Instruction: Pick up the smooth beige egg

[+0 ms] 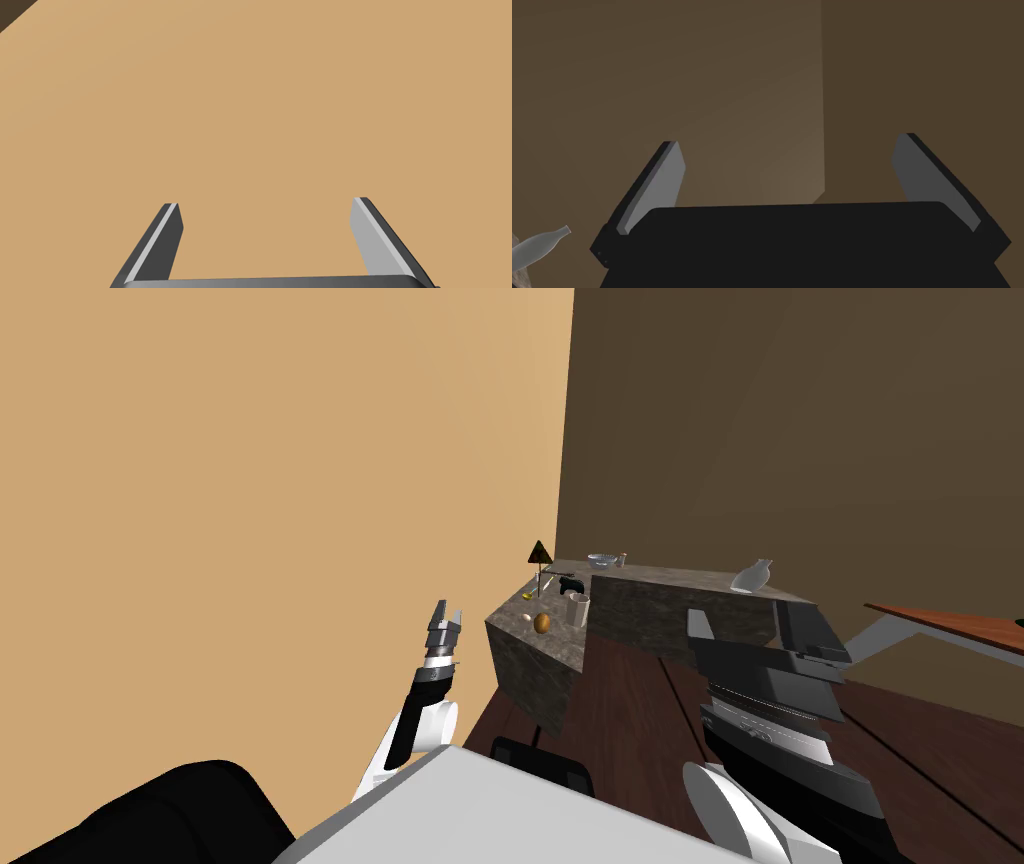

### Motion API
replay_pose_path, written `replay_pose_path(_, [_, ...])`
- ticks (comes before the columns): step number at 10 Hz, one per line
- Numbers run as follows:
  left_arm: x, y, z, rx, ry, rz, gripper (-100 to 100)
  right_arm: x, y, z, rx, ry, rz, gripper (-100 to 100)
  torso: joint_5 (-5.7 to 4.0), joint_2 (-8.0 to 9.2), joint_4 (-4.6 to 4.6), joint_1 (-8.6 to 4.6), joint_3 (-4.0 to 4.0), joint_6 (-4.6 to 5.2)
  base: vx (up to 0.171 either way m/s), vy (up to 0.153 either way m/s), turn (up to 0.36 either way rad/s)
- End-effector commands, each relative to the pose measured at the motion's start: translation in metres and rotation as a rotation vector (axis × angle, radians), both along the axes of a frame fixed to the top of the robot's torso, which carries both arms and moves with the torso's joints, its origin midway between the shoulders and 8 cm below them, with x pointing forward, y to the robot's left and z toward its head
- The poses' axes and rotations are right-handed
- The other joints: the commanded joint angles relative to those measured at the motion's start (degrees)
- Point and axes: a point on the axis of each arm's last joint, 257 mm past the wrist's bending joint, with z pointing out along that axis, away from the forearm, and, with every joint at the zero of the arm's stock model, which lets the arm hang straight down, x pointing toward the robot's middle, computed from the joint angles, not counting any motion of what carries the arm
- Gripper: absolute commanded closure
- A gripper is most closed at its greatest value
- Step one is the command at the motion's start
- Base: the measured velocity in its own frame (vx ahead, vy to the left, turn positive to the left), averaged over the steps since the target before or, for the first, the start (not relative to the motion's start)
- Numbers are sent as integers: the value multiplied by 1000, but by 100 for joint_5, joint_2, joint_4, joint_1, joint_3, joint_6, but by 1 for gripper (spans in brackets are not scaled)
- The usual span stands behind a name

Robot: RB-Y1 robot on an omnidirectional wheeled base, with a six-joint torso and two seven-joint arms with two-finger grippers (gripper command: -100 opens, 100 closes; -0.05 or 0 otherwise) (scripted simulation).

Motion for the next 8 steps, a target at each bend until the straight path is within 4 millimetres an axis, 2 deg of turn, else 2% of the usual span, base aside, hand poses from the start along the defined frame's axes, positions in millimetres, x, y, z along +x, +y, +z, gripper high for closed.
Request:
replay_pose_path(1, [5, -3, 0, 38, 15, -23, -100, 0, 0, 0, 0, 0, 0, 0, 0, 0, 0, 0, 0, 0, -6, 0, -21])
replay_pose_path(7, [42, -1, -1, 148, 107, -78, -100, 0, 0, 0, 0, 0, 0, 0, 2, 9, 2, 7, 5, 1, -27, 7, -58])
replay_pose_path(8, [43, -1, -3, 146, 117, -76, -100, 0, 0, 0, 0, 0, 0, 0, 1, 12, 3, 5, 7, 1, -25, 9, -27])
